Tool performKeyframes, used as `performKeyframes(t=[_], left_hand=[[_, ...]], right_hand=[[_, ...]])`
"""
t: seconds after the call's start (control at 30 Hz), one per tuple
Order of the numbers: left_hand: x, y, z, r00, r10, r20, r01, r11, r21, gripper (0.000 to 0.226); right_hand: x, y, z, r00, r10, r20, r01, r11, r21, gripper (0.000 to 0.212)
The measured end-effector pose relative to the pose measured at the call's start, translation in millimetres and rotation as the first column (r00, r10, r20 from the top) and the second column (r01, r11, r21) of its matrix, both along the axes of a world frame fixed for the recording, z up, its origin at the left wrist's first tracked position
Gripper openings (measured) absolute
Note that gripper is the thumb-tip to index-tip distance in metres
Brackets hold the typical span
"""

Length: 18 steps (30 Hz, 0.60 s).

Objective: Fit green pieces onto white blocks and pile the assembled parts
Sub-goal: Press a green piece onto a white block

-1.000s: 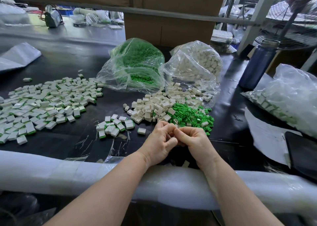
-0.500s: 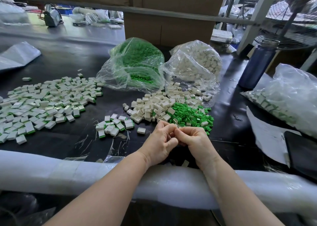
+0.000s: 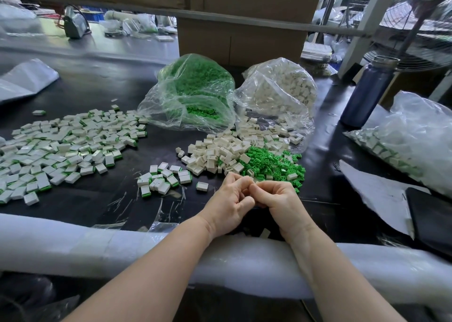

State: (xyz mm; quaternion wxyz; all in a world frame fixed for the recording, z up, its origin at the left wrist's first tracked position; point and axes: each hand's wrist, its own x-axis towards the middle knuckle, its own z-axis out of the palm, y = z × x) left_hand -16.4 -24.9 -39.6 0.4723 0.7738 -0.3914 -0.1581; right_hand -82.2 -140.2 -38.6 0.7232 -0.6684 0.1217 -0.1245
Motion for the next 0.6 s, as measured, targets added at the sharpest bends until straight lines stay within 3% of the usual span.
performKeyframes(t=[0.1,0.2,0.6], left_hand=[[0.1,0.0,0.0,1.000,-0.013,-0.006,0.013,1.000,-0.001,0.008],[2.7,0.0,-2.9,1.000,-0.015,0.008,0.015,1.000,-0.010,0.021],[3.3,-0.2,-3.6,0.999,-0.019,0.030,0.019,1.000,-0.013,0.023]], right_hand=[[0.3,-0.4,-0.3,1.000,-0.004,-0.004,0.004,1.000,0.002,0.021],[0.6,-0.4,-0.4,1.000,-0.008,-0.004,0.008,1.000,0.000,0.020],[-0.9,0.5,1.1,1.000,-0.024,-0.020,0.024,1.000,0.006,0.018]])
